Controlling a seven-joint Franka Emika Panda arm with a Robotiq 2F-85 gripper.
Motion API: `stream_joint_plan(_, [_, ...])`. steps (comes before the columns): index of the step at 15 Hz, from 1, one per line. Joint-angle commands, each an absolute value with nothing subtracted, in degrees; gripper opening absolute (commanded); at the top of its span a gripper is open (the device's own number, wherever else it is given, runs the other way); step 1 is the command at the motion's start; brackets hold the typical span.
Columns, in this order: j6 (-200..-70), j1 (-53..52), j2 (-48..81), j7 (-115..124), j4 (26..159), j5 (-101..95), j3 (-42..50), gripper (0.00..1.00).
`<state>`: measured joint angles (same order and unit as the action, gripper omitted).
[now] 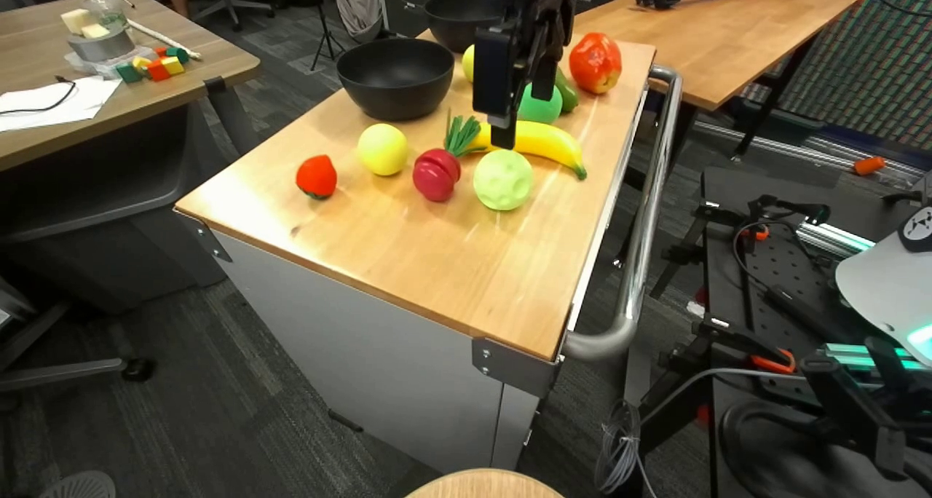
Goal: Place the fruits and vegetables inside the two black bowls
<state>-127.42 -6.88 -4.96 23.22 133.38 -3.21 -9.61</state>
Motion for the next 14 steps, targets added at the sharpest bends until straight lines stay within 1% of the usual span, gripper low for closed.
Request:
stream_joint_plan(1, [-130.7,-6.6,-1.3,25.5,132.2,-5.8,-9.4,1.0])
stream_joint_plan(5, [-131.2,-6.9,2.7,26.2,131.6,-7.1,-8.3,1.0])
stream_joint_plan(6, [-131.3,-7.0,3.5,25.9,131.4,-6.8,-8.1,0.86])
stream_joint_plan(8, [-131.5,-7.3,5.0,25.6,130.4,-6.6,-8.0,0.66])
stream_joint_plan(10, [-131.3,-7.7,6.3,25.6,129.4,-6.8,-7.9,0.5])
stream_joint_plan(14, [-129.9,-7.9,8.3,25.4,128.0,-7.4,-7.4,0.56])
